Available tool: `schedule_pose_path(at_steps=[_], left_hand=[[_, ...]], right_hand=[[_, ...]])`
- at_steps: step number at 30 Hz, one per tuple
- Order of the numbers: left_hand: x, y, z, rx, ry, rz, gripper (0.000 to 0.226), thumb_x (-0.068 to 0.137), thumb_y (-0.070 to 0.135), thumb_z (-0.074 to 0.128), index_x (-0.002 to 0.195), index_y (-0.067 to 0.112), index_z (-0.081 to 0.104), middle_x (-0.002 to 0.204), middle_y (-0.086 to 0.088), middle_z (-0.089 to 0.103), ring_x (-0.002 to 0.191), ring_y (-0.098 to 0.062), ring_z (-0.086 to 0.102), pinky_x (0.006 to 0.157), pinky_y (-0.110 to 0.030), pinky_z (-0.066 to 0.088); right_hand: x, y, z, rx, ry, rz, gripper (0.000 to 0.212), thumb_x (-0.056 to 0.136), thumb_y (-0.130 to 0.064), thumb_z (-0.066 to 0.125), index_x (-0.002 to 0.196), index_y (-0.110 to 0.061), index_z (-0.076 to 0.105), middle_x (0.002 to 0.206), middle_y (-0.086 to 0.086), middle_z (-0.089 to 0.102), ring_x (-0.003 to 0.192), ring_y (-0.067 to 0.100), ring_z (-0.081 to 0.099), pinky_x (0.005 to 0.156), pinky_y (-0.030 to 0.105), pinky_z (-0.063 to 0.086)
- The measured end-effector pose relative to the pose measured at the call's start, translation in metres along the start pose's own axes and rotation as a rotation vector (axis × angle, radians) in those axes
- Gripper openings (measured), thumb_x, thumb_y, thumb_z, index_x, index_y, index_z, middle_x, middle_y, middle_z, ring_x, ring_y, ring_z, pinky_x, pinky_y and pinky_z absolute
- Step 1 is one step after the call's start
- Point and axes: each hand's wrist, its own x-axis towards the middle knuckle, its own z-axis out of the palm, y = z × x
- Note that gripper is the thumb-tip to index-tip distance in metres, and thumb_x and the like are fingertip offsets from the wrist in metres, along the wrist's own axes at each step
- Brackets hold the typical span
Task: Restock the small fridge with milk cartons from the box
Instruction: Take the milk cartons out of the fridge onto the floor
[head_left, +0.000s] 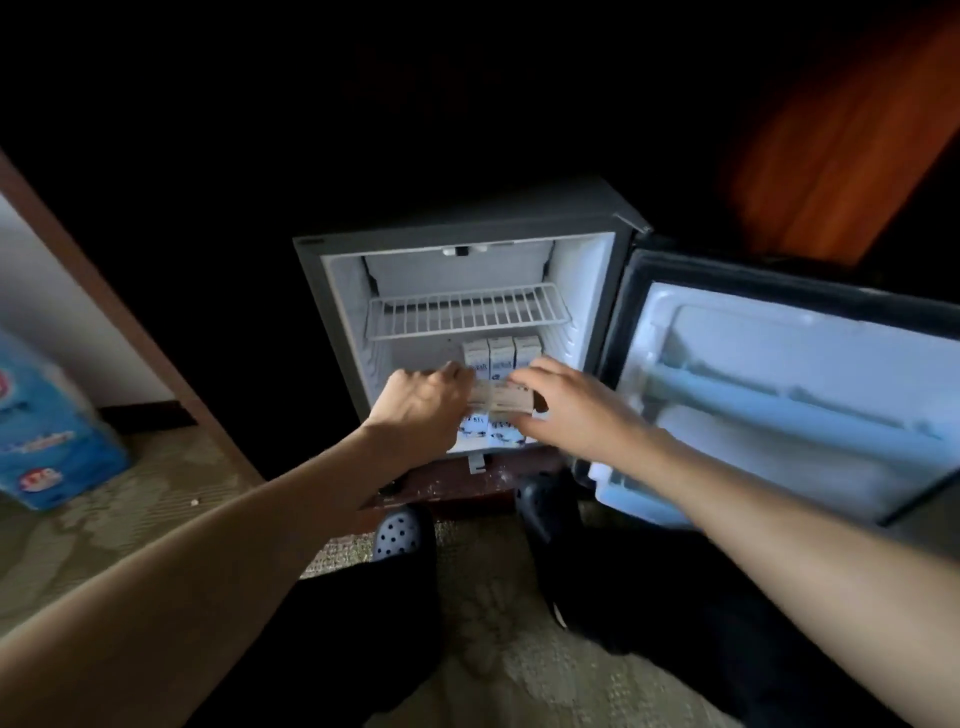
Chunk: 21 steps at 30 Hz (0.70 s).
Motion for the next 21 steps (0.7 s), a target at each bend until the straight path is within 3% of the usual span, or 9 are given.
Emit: schedule_pose_path(at_steps=[3,6,10,14,18,21], left_hand=[[-0.018,0.032,-0.042,-0.032,0.028,0.009,0.034,0.094,0.025,0.053,0.127,0.021,0.046,0.117,0.005,0.058,0.091,-0.022,0.065,0.067,-0.034,0.042],[-0.034,0.06,-0.081,-0.071,0.089,0.075,0.037,0.091,0.022,0.054,0.128,0.021,0.048,0.117,0.004,0.058,0.095,-0.023,0.063,0.065,-0.034,0.04],[-0.047,0.098,-0.12,-0.122,0.175,0.208,0.041,0.09,0.027,0.058,0.129,0.02,0.05,0.116,0.003,0.06,0.095,-0.025,0.064,0.061,-0.034,0.044],[-0.045,0.149,-0.162,-0.262,0.28,0.369,0.037,0.098,0.039,0.05,0.129,0.02,0.05,0.115,0.005,0.06,0.096,-0.023,0.065,0.062,-0.039,0.053],[-0.034,0.207,-0.201,-0.427,0.346,0.471,0.039,0.097,0.035,0.053,0.133,0.021,0.051,0.116,0.008,0.059,0.1,-0.022,0.063,0.066,-0.038,0.051],[-0.032,0.252,-0.223,-0.501,0.366,0.568,0.038,0.096,0.033,0.056,0.133,0.024,0.053,0.114,0.011,0.057,0.099,-0.02,0.062,0.065,-0.038,0.049]], right_hand=[[-0.046,-0.015,-0.037,0.037,0.071,0.041,0.054,0.091,-0.04,0.066,0.14,-0.022,0.052,0.126,-0.01,0.052,0.1,0.012,0.059,0.079,0.027,0.045],[-0.094,-0.025,-0.066,0.078,0.153,0.045,0.052,0.088,-0.041,0.066,0.134,-0.021,0.057,0.116,-0.012,0.053,0.092,0.011,0.059,0.08,0.033,0.051],[-0.161,-0.033,-0.1,0.14,0.332,0.063,0.04,0.084,-0.034,0.073,0.122,-0.023,0.064,0.099,-0.015,0.051,0.081,0.008,0.056,0.074,0.027,0.048],[-0.229,-0.04,-0.14,0.234,0.511,0.117,0.036,0.081,-0.022,0.077,0.116,-0.018,0.068,0.097,-0.008,0.054,0.077,0.015,0.063,0.075,0.036,0.052],[-0.292,-0.042,-0.181,0.258,0.659,0.181,0.033,0.081,-0.011,0.079,0.113,-0.014,0.069,0.096,-0.003,0.056,0.075,0.018,0.061,0.071,0.03,0.052],[-0.344,-0.041,-0.202,0.269,0.706,0.244,0.032,0.083,-0.01,0.078,0.114,-0.013,0.069,0.097,0.002,0.057,0.079,0.023,0.06,0.073,0.04,0.053]])
